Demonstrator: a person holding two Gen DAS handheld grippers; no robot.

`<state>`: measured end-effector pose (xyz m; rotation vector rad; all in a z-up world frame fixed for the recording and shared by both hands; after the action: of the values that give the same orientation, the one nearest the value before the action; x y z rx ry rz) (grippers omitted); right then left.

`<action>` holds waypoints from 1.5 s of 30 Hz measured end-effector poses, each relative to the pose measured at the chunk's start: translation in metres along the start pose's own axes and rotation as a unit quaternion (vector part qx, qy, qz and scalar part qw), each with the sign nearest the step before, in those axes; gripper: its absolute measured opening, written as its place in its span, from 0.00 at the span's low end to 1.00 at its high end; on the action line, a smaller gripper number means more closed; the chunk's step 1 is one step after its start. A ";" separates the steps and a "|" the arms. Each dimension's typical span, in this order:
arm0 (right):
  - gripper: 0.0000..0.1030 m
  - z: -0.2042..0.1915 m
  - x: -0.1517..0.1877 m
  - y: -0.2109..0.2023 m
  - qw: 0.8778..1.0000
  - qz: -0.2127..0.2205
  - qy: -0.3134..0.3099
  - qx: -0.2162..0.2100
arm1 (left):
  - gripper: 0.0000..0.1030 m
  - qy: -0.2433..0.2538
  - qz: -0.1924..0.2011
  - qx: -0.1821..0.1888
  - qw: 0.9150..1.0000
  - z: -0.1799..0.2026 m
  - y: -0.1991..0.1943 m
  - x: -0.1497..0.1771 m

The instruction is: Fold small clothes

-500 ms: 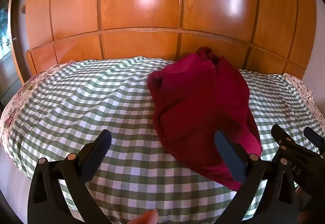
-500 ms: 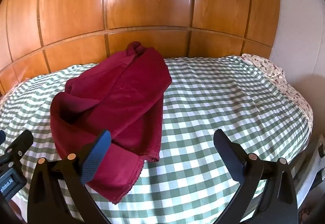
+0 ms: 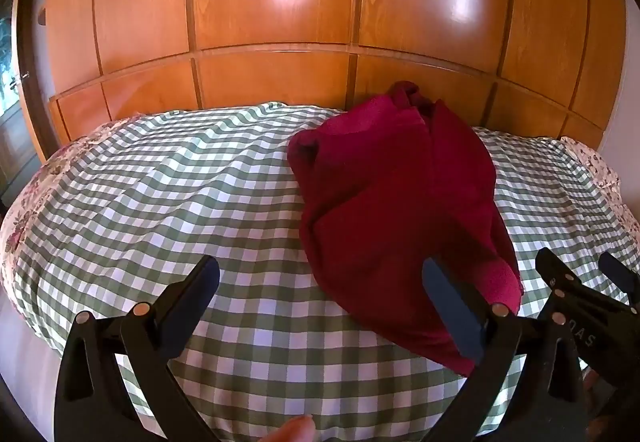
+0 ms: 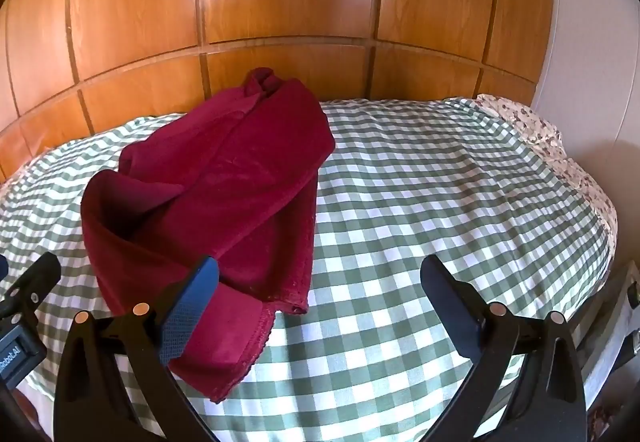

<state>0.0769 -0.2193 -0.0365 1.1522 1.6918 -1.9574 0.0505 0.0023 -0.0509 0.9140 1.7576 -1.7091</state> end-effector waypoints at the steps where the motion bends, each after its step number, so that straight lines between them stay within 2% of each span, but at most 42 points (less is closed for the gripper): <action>1: 0.97 0.000 0.000 0.000 1.000 0.000 0.000 0.001 | 0.98 0.000 -0.001 0.000 1.000 0.000 0.000 0.000; 21: 0.97 0.004 0.003 0.002 1.000 -0.002 0.007 -0.001 | 0.98 -0.005 -0.010 -0.009 1.000 -0.002 0.003 0.000; 30: 0.97 0.004 0.002 0.002 1.000 -0.003 0.007 -0.001 | 0.98 -0.015 -0.013 -0.002 1.000 -0.004 0.005 -0.001; 45: 0.97 0.009 0.001 0.003 1.000 -0.007 0.011 -0.002 | 0.98 -0.005 -0.009 0.004 1.000 0.002 0.004 -0.004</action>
<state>0.0751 -0.2281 -0.0397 1.1681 1.7202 -1.9549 0.0563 -0.0005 -0.0503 0.8941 1.7591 -1.7315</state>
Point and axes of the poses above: each gripper's, at about its wrist camera, not at the fingertips, and y roughly the way its jaws point, z to its right, x to its underside, the point moved 6 cm from there along y, roughly the way its jaws point, and after that the axes turned 8 degrees about y, right-handed, at the moved point
